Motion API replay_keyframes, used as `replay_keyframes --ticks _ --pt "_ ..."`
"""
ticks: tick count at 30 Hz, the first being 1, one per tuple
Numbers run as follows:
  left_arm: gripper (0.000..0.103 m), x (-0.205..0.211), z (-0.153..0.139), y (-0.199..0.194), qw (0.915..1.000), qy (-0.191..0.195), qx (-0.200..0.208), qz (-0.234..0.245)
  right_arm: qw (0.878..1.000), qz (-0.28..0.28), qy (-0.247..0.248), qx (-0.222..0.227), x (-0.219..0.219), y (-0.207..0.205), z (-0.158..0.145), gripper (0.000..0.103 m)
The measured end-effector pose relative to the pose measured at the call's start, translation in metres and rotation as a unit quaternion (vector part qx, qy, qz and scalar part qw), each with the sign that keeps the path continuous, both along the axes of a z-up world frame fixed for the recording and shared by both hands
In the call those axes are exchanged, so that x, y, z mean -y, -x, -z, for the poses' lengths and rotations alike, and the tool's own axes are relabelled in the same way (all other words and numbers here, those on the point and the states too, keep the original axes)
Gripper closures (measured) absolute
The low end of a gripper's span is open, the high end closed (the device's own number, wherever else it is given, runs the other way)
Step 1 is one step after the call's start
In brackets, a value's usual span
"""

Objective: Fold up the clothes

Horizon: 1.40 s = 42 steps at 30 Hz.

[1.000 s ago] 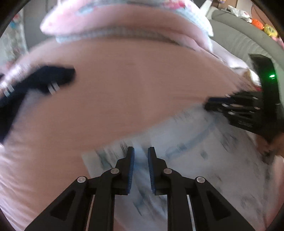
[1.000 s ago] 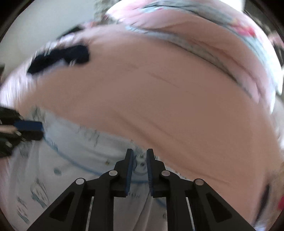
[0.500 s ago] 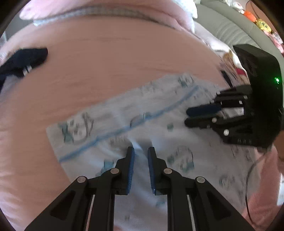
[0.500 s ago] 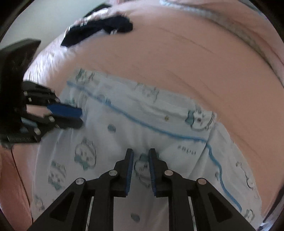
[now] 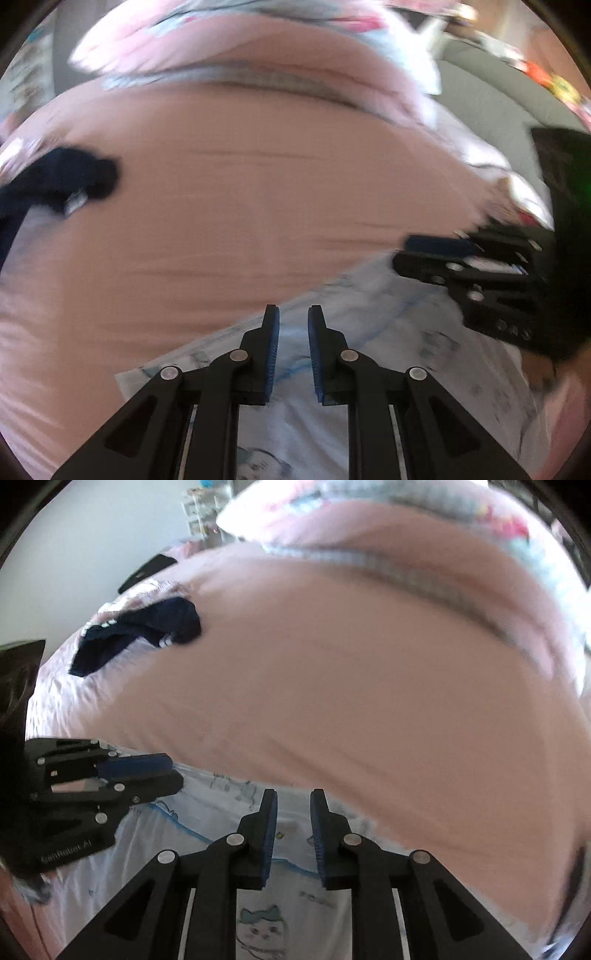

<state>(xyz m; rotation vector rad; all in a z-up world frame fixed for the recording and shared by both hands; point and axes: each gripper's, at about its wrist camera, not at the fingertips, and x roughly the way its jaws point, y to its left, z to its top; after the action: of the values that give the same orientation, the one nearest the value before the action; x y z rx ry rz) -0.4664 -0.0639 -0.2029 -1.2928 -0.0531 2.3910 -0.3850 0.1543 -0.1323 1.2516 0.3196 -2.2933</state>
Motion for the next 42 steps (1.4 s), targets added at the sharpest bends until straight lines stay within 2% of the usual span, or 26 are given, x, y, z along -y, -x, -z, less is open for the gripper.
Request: replay_keyframes --ticks 1,3,6,7,9,10,11,12,14,15,18,23,25,26,28,30,32,33,34,35,36,37,38,42 --pt "0.089 -0.006 0.0 0.0 0.9998 0.011 -0.001 0.017 1.0 -0.016 -0.003 0.004 0.002 -0.003 -0.002 0.064" --pt "0.083 -0.017 0.003 0.003 0.9988 0.036 0.005 0.033 0.999 -0.046 -0.01 0.018 -0.01 -0.007 -0.005 0.049" --pt "0.07 -0.026 0.01 0.015 0.9983 0.05 0.016 0.026 0.998 -0.051 -0.038 0.02 -0.009 -0.007 0.005 0.044" --pt "0.07 -0.028 0.012 0.018 0.9982 0.053 0.015 0.022 0.997 -0.047 -0.049 0.023 -0.004 -0.001 0.01 0.044" --pt "0.07 -0.03 0.015 0.025 0.9981 0.057 0.016 0.017 0.997 -0.059 -0.039 0.032 -0.002 0.005 0.017 0.044" --pt "0.07 -0.033 0.017 0.027 0.9978 0.062 0.015 0.016 0.997 -0.067 -0.037 0.03 0.001 0.006 0.019 0.05" --pt "0.072 -0.037 0.019 0.028 0.9975 0.067 0.014 0.015 0.996 -0.075 -0.037 0.025 0.005 0.007 0.021 0.062" --pt "0.084 -0.04 0.022 0.031 0.997 0.075 0.011 0.014 0.996 -0.076 -0.046 0.017 0.006 0.006 0.023 0.086" --pt "0.098 -0.044 0.02 0.034 0.9974 0.072 0.001 0.005 0.995 -0.075 -0.059 0.001 0.006 0.004 0.025 0.092" --pt "0.1 -0.046 0.02 0.036 0.9976 0.069 -0.004 0.0 0.996 -0.075 -0.051 -0.002 0.006 0.004 0.022 0.095" --pt "0.102 -0.052 0.023 0.026 0.9973 0.065 -0.029 -0.016 0.997 -0.067 -0.031 -0.025 0.002 -0.001 0.011 0.095" --pt "0.103 -0.055 0.021 0.042 0.996 0.05 -0.048 -0.057 0.997 -0.054 0.007 -0.06 -0.006 -0.01 -0.006 0.096" --pt "0.103 -0.016 0.015 0.022 0.9969 0.033 -0.04 -0.058 0.997 -0.045 0.031 -0.061 -0.01 -0.009 -0.008 0.096" --pt "0.103 0.006 0.011 0.01 0.9974 0.024 -0.036 -0.058 0.997 -0.035 0.035 -0.057 -0.013 -0.011 -0.009 0.095" --pt "0.102 0.014 0.017 0.014 0.9988 0.009 -0.005 -0.047 1.0 -0.009 0.016 -0.023 -0.012 0.001 0.001 0.094" --pt "0.101 0.015 0.014 0.011 0.9992 0.03 -0.003 -0.026 1.0 0.014 0.008 0.017 -0.013 0.015 0.012 0.094" --pt "0.099 0.014 0.009 0.004 0.9985 0.054 -0.007 0.002 0.999 -0.005 0.025 0.025 -0.014 0.013 0.007 0.093" --pt "0.096 0.012 0.006 0.0 0.9975 0.066 -0.013 0.02 0.999 -0.018 0.032 0.025 -0.014 0.01 0.003 0.091" --pt "0.093 0.012 0.005 -0.001 0.9965 0.076 -0.014 0.032 0.999 -0.033 0.029 0.021 -0.012 0.007 0.0 0.083" --pt "0.084 0.011 0.005 -0.001 0.995 0.09 -0.018 0.041 0.999 -0.048 0.017 0.018 -0.007 0.003 -0.001 0.075" --pt "0.071 0.01 0.006 -0.001 0.9941 0.094 -0.018 0.052 0.998 -0.058 0.007 0.017 -0.001 0.0 -0.001 0.062" --pt "0.065 0.01 0.007 0.0 0.9933 0.095 -0.017 0.064 0.998 -0.064 0.002 0.019 0.004 -0.002 0.0 0.055" --pt "0.062 0.01 0.008 0.0 0.9924 0.096 -0.015 0.075 0.997 -0.069 -0.001 0.022 0.008 -0.003 0.002 0.054" --pt "0.062 0.006 0.012 0.002 0.9884 0.112 -0.012 0.101 0.997 -0.071 -0.03 0.032 0.019 -0.006 0.011 0.053"
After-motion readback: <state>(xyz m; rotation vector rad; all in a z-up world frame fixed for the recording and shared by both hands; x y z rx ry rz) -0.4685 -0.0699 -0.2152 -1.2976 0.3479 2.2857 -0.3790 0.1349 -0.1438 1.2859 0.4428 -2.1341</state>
